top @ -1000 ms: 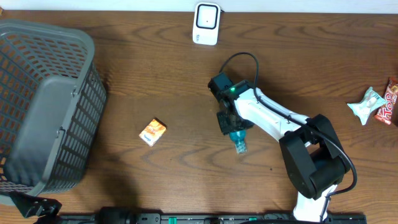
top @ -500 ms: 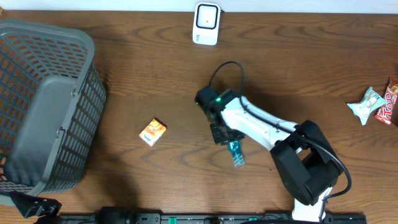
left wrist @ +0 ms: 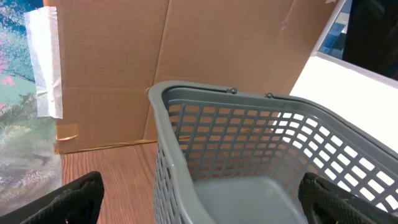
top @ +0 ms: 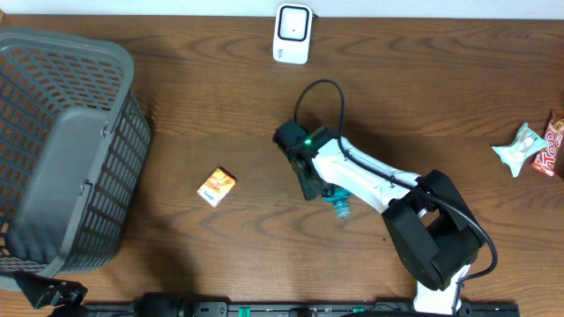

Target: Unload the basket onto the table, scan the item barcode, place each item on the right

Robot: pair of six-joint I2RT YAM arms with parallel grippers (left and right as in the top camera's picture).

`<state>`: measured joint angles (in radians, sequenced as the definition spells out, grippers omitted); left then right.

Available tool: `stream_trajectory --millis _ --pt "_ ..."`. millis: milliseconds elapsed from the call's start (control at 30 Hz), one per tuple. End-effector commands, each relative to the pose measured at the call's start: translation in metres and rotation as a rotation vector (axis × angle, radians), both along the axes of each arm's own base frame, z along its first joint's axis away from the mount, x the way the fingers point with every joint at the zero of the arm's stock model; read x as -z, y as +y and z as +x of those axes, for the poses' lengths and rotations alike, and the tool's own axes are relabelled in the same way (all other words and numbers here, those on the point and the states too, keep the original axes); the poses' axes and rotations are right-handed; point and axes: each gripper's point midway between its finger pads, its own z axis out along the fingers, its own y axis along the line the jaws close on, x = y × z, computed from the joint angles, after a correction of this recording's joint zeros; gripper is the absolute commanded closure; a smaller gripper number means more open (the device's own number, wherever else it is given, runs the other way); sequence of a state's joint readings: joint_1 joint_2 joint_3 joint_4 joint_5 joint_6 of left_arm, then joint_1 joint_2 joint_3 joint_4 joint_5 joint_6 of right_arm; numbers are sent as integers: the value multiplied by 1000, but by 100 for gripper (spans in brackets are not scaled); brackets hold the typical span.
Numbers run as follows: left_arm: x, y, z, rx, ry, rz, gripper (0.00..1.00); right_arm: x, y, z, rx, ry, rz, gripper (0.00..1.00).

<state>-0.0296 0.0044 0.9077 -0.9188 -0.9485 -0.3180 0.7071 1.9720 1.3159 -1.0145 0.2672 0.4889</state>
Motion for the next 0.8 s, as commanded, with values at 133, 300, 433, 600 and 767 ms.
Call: stream_trajectory --millis 133,300,433,600,767 --pt "1 1 -1 -17 -8 -4 0 11 11 -42 73 190 93 19" --pt "1 1 -1 -17 -9 -4 0 21 9 -40 87 169 101 4" --pt "1 1 -1 -17 -8 -4 0 7 3 -31 220 121 132 2" --pt "1 1 -1 -17 -7 -4 0 -16 -5 -16 385 47 214 1" --pt "1 1 -1 -17 -7 -4 0 8 8 -17 420 91 376 1"
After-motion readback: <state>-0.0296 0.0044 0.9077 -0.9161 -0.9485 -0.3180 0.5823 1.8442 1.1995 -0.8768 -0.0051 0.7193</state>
